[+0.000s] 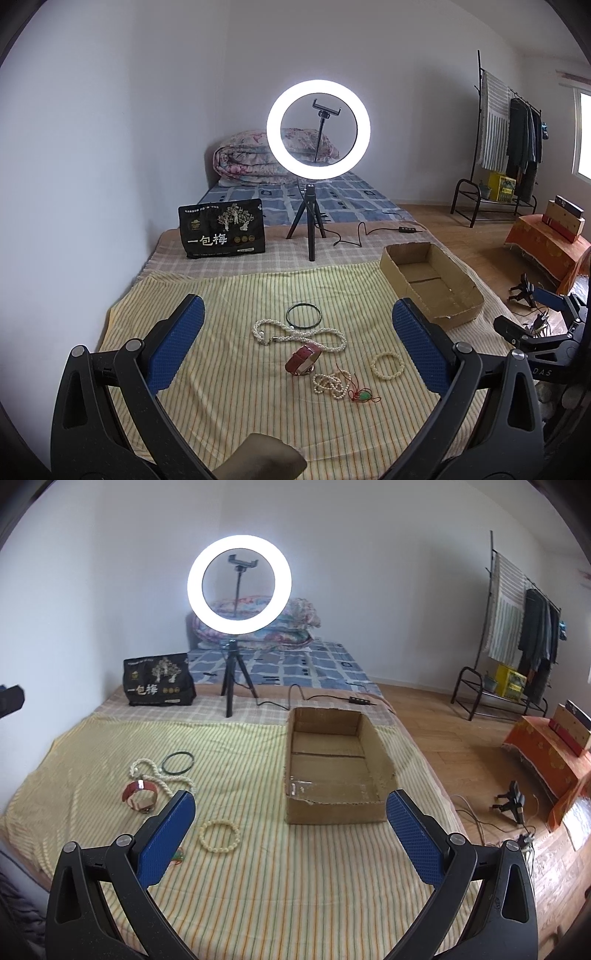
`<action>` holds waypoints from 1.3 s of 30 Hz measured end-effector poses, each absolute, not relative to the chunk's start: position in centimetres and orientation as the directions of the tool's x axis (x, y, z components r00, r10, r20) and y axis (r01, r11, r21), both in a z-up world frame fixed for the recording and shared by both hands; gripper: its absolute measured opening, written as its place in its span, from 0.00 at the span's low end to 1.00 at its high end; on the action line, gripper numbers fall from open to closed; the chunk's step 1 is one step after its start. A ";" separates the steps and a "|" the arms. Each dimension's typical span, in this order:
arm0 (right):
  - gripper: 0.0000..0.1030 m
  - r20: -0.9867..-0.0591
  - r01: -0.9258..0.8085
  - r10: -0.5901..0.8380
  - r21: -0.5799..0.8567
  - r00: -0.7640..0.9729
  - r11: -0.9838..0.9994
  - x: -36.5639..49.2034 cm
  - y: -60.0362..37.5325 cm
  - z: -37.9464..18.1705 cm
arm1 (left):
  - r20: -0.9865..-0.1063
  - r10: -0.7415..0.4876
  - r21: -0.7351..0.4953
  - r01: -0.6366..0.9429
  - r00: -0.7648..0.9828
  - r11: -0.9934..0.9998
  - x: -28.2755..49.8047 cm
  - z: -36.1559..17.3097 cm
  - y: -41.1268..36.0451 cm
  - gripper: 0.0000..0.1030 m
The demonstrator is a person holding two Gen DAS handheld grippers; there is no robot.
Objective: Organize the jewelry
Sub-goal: 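Move the right gripper to the green jade pendant while the left gripper approaches the red watch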
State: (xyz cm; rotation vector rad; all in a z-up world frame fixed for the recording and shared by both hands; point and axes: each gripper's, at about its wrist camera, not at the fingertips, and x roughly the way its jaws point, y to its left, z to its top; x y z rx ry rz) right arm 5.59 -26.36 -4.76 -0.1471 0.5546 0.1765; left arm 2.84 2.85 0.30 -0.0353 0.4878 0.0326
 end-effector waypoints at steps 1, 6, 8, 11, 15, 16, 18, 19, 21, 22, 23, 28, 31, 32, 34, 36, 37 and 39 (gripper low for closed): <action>0.99 -0.538 -0.217 0.134 -0.094 0.833 0.972 5.7 -26.2 -4.9 | -0.474 0.026 -0.024 -0.042 0.880 0.999 3.2 0.2 3.2 1.00; 0.99 -0.577 -0.296 0.193 -0.090 0.793 0.951 6.8 -25.2 -6.1 | -0.519 0.037 -0.022 -0.056 0.854 0.998 5.1 -0.6 5.3 1.00; 0.99 -0.597 -0.314 0.204 -0.085 0.776 0.946 7.4 -24.9 -6.5 | -0.530 0.039 -0.019 -0.058 0.847 0.998 5.8 -0.9 6.0 1.00; 0.99 -0.622 -0.333 0.221 -0.067 0.751 0.941 8.1 -24.5 -6.9 | -0.542 0.039 -0.014 -0.056 0.839 0.998 6.8 -1.5 6.7 1.00; 0.99 -0.644 -0.371 0.254 -0.050 0.721 0.927 8.4 -24.0 -6.9 | -0.573 0.009 -0.018 -0.023 0.819 1.000 8.2 -2.5 6.8 1.00; 0.99 -0.645 -0.380 0.262 -0.049 0.718 0.924 8.5 -23.8 -7.0 | -0.585 -0.007 -0.025 -0.010 0.811 1.000 8.6 -2.9 6.7 1.00; 0.99 -0.648 -0.410 0.289 -0.040 0.705 0.911 8.5 -23.4 -7.0 | -0.616 -0.047 -0.044 0.025 0.786 0.999 9.5 -3.6 6.5 1.00; 0.99 -0.654 -0.431 0.307 -0.032 0.691 0.902 8.5 -23.1 -7.2 | -0.632 -0.067 -0.057 0.040 0.772 0.998 9.9 -4.1 6.5 0.95; 0.99 -0.669 -0.466 0.337 -0.017 0.662 0.884 8.7 -22.5 -7.7 | -0.668 -0.095 -0.076 0.060 0.738 0.995 10.9 -5.1 6.2 0.90; 0.99 -0.679 -0.493 0.359 -0.005 0.641 0.870 8.8 -22.1 -8.2 | -0.680 -0.106 -0.084 0.066 0.725 0.994 11.3 -5.6 6.1 0.87; 0.98 -0.684 -0.506 0.368 -0.002 0.629 0.862 8.9 -21.8 -8.6 | -0.691 -0.112 -0.088 0.070 0.714 0.994 11.6 -6.1 6.1 0.86; 0.87 -0.757 -0.600 0.416 0.040 0.503 0.799 9.6 -19.4 -11.2 | -0.752 -0.144 -0.113 0.090 0.643 0.990 13.1 -8.5 6.1 0.75; 0.78 -0.788 -0.641 0.435 0.067 0.435 0.764 9.8 -18.0 -12.9 | -0.790 -0.167 -0.140 0.092 0.590 0.986 14.1 -10.0 6.4 0.74; 0.77 -0.800 -0.650 0.438 0.082 0.409 0.756 10.1 -17.5 -13.5 | -0.799 -0.172 -0.146 0.092 0.576 0.985 14.4 -10.5 6.4 0.74; 0.77 -0.815 -0.659 0.447 0.110 0.368 0.744 10.3 -17.0 -14.3 | -0.817 -0.177 -0.146 0.099 0.549 0.984 15.0 -11.4 6.3 0.74; 0.64 -0.830 -0.678 0.448 0.121 0.331 0.725 10.5 -16.3 -15.2 | -0.832 -0.169 -0.127 0.115 0.529 0.985 15.6 -12.4 5.7 0.73; 0.63 -0.839 -0.690 0.443 0.118 0.315 0.714 10.6 -15.9 -15.7 | -0.836 -0.164 -0.117 0.122 0.524 0.986 15.9 -12.7 5.5 0.73; 0.63 -0.848 -0.708 0.438 0.111 0.298 0.698 10.6 -15.2 -16.6 | -0.843 -0.150 -0.090 0.140 0.516 0.986 16.3 -13.3 5.0 0.73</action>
